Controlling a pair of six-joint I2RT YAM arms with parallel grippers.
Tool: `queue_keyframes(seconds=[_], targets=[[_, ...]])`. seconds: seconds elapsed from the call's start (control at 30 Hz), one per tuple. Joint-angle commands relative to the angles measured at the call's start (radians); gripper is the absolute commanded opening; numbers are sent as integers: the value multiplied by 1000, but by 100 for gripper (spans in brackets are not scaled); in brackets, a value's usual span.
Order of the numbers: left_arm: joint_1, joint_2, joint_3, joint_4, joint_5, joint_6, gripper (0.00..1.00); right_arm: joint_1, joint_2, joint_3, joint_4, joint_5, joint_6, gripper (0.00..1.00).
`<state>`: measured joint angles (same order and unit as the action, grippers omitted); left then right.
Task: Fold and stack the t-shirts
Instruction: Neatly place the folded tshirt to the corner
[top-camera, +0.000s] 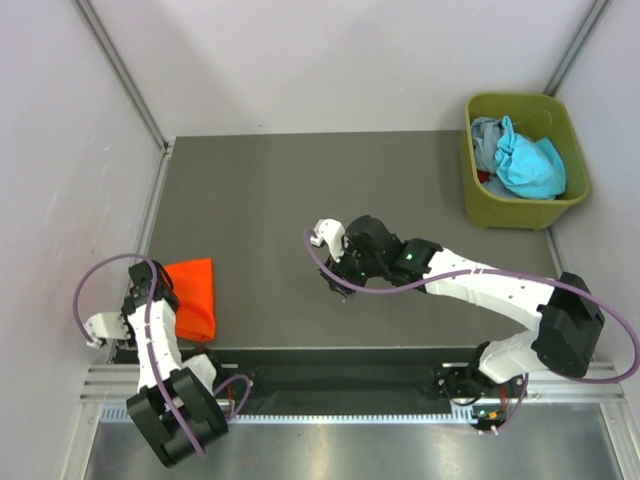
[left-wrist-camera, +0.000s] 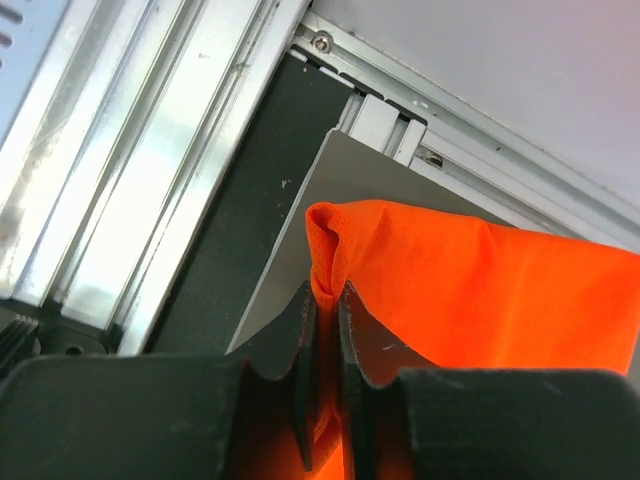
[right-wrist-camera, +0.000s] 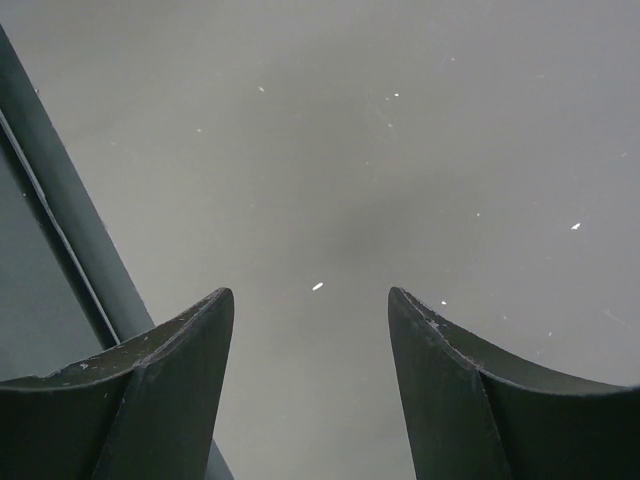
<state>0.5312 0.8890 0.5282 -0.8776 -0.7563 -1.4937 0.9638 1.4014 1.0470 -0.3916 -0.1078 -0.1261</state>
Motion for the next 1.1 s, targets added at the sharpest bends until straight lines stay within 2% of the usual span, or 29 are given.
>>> queue_keyframes(seconds=[0.0,0.1,0.17,0.43,0.87,0.9,0.93,0.97,1.0,1.03,1.07], targets=[[12,22,3,69,-17,93,15,15,-36,5,25,-18,11,64],[13,53,18,74,-26,133,2,15,-44,-2,25,-10,8,64],[15,65,18,94,-31,173,0,15,-47,-8,26,-9,6,64],[24,110,21,244,-21,369,0,15,-58,-12,25,-4,6,64],[78,152,59,287,20,467,0,15,-62,-19,28,-3,11,64],[78,171,72,252,28,442,14,15,-64,-21,28,-3,11,64],[78,177,91,243,52,435,23,16,-68,-25,30,-1,13,64],[79,185,104,224,63,426,42,15,-70,-28,28,0,13,65],[79,197,114,172,72,385,68,15,-73,-30,28,2,17,65],[78,200,122,154,106,369,78,15,-76,-36,30,3,20,65],[78,200,134,131,123,353,84,13,-79,-38,30,2,22,65]])
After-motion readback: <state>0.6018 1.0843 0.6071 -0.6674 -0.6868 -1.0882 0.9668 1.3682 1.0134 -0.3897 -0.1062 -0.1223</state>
